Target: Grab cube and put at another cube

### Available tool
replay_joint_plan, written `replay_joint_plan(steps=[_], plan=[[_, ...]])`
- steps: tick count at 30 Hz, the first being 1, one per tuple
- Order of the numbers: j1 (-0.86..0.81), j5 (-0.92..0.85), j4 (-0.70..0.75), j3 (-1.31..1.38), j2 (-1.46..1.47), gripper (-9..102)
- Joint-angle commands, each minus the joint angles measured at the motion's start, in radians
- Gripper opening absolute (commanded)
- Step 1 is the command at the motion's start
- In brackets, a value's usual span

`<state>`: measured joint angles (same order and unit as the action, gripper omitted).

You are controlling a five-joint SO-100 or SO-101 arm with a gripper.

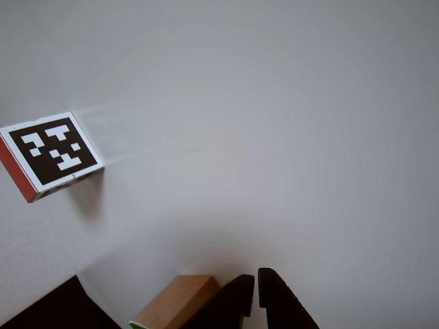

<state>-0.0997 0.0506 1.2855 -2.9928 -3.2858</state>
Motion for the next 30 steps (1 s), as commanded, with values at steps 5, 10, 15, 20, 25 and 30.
replay_joint_plan(steps=[5, 10, 15, 20, 25, 30], plan=[[0.003, 0.000, 0.002, 0.023, -0.003, 0], [-0.005, -0.158, 0.011, 0.121, -0.003, 0], [0.054, -0.379, -0.080, 0.235, -0.002, 3], [0.118, -0.422, -0.060, 0.472, 0.225, 9], [0.181, -0.491, 0.041, 0.772, 0.583, 16], [0.219, -0.525, 0.166, 0.976, 0.857, 20]])
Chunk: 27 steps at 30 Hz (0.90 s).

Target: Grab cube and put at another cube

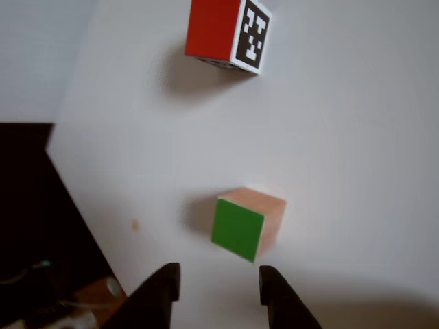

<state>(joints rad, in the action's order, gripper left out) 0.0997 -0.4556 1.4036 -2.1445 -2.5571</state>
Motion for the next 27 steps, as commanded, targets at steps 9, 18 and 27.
replay_joint_plan(steps=[9, 18, 27], plan=[[0.043, -0.005, 0.089, 0.268, 0.485, 31], [0.097, 0.149, 0.104, 0.396, 0.816, 33], [0.235, 0.242, 0.104, 0.376, 0.841, 33]])
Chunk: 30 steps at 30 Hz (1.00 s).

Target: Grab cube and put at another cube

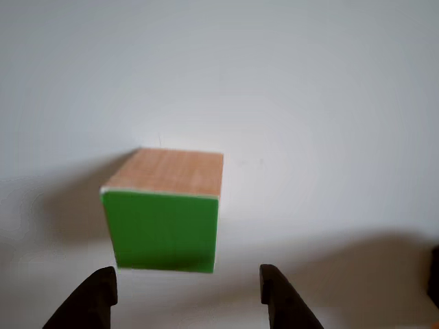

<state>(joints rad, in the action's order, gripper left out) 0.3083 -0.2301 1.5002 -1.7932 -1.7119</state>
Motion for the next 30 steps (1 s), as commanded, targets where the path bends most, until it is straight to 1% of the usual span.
replay_joint_plan(steps=[1, 7, 21, 30], plan=[[0.035, 0.021, 0.008, 0.025, -0.005, 33], [0.049, 0.028, 0.003, 0.038, 0.032, 32], [0.003, -0.005, -0.051, 0.077, 0.106, 34], [-0.005, 0.006, -0.087, 0.121, 0.236, 34]])
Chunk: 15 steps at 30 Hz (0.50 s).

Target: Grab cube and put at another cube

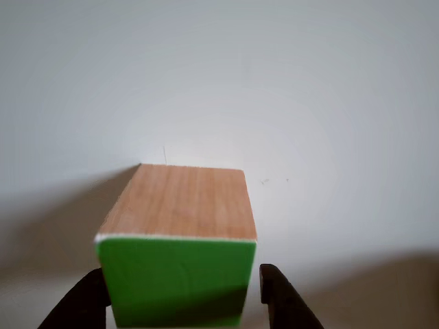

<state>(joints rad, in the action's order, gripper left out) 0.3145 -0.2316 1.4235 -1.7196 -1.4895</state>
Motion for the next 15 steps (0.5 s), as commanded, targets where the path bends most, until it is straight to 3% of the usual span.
replay_joint_plan(steps=[1, 15], plan=[[-0.012, 0.011, -0.018, 0.049, 0.028, 34], [-0.002, 0.040, -0.097, 0.095, 0.195, 29]])
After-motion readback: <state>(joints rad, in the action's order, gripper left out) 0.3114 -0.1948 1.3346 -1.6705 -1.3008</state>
